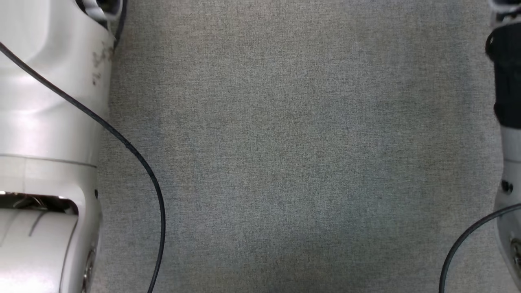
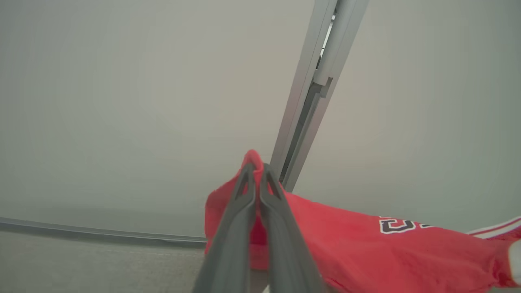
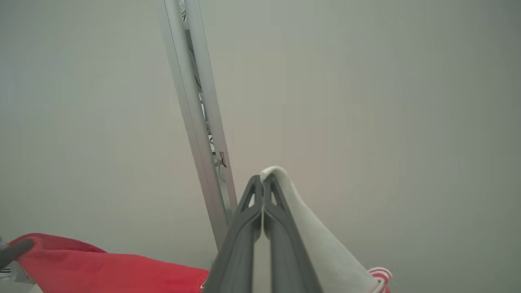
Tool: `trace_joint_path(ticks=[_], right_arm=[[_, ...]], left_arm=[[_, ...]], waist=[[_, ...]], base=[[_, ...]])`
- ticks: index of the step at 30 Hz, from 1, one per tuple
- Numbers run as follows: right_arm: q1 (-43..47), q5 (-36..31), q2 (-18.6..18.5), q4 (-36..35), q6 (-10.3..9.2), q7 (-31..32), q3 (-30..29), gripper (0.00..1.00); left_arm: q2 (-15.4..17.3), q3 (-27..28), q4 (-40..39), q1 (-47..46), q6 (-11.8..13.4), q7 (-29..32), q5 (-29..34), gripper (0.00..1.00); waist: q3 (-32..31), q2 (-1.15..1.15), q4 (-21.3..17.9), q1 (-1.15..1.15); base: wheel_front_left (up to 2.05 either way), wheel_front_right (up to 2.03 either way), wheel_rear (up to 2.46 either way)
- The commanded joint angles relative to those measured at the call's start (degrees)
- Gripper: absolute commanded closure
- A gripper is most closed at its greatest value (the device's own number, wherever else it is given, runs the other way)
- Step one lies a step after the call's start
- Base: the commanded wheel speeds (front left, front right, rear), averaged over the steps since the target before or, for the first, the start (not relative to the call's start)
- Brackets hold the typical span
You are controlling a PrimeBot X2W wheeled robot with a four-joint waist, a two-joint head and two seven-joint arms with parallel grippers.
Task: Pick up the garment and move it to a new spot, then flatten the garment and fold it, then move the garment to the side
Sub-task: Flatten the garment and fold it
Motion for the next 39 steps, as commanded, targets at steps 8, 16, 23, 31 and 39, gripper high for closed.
trace_joint_path(ticks=[8, 16, 23, 31, 39], right_arm=[[9.3, 4.1, 0.1, 2.2, -0.02, -0.1, -0.7, 1.0], [19.2, 6.7, 0.4, 5.0, -0.02, -0.1, -1.3, 1.0], [26.1, 9.0, 0.5, 7.6, -0.02, -0.1, -1.4, 1.0], [34.2, 13.0, -0.8, 11.4, -0.02, -0.1, 0.8, 1.0], [40.7, 18.4, -1.8, 15.3, -0.02, -0.1, 3.5, 1.0]], left_arm=[[0.2, -1.6, 2.1, 8.5, -1.5, 0.0, 1.4, 1.0], [0.2, -3.2, 4.0, 18.7, -1.3, 0.0, -1.0, 1.0], [0.2, -6.1, 5.0, 26.0, -0.9, 0.0, -3.7, 1.0], [0.2, -8.1, 5.2, 33.5, -0.4, 0.0, -8.6, 1.0], [0.3, -8.4, 5.3, 40.2, -1.0, 0.0, -14.1, 1.0]], waist=[[-4.1, 0.0, -0.1, -0.01], [-11.5, 0.0, -0.8, -0.01], [-18.2, 0.0, -0.9, -0.01], [-25.6, 0.0, -1.1, -0.01], [-31.5, 0.0, -0.9, -0.01]], base=[[0.0, 0.0, 0.0], [0.0, 0.0, 0.0], [0.0, 0.0, 0.0], [0.0, 0.0, 0.0], [0.0, 0.0, 0.0]])
